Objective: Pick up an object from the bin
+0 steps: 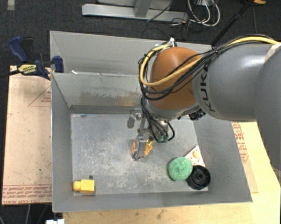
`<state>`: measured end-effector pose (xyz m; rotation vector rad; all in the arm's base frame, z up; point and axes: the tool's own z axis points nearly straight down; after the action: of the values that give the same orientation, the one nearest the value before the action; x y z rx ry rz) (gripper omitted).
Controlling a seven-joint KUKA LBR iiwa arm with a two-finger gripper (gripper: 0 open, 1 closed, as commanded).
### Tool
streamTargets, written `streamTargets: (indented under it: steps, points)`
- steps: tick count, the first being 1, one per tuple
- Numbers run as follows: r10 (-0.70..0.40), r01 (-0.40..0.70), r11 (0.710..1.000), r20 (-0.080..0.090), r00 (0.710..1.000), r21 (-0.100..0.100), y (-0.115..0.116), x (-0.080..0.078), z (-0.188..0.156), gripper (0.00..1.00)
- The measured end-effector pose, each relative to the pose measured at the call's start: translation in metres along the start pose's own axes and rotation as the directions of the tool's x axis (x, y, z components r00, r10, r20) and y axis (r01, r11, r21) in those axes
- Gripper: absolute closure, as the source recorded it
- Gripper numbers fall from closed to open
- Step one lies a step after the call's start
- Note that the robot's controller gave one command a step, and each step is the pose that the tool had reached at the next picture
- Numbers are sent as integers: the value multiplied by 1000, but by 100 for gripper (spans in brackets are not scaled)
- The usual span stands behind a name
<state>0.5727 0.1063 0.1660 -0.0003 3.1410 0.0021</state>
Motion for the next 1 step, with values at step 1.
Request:
streamTargets:
  steps: [1]
  points:
    - [-146,146,989,10,989,-1,-15,-10,25,0]
